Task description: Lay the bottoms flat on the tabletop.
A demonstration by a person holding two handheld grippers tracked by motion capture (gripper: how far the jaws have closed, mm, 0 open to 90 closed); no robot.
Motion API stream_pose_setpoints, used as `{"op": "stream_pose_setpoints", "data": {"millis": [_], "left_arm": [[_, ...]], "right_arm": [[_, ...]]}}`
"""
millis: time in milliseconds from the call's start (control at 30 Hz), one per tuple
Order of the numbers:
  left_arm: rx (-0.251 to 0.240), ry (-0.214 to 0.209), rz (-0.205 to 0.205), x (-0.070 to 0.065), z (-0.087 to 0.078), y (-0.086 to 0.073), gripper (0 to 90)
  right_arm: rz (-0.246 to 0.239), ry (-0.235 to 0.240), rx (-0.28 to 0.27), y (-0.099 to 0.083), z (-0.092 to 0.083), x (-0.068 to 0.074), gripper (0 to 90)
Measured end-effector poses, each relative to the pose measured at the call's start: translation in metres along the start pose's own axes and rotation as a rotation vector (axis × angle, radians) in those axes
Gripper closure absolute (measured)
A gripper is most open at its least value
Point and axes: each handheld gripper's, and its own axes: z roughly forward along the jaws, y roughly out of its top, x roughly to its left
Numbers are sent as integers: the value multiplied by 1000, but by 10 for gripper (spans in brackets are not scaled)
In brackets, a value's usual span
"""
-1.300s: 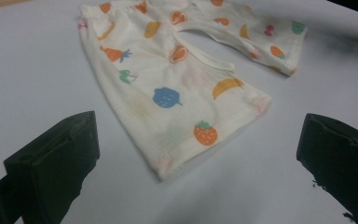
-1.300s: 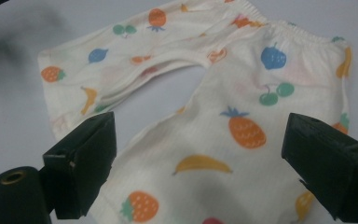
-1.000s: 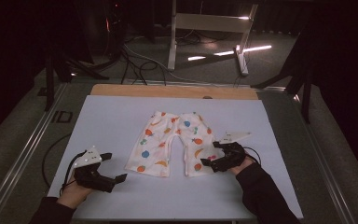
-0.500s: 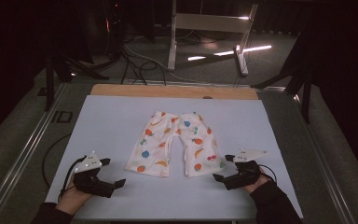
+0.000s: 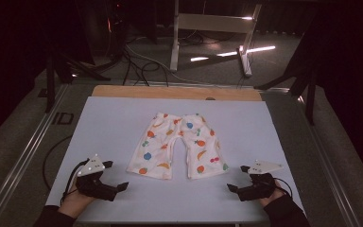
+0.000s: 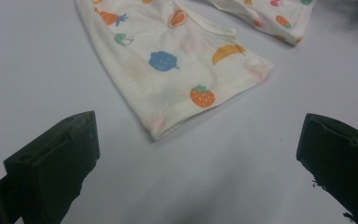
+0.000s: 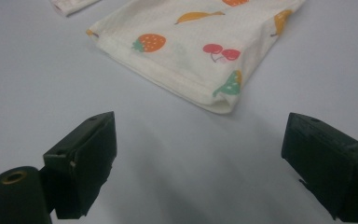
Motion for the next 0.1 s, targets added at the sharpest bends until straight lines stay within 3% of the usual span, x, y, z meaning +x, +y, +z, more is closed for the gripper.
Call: {"op": "stream_pose_setpoints", "data": {"millis": [100], "left_arm": [[-2,-3,0,-1,0,0,1]], "right_arm": [[-10,4,1,1,3,0,103]]}}
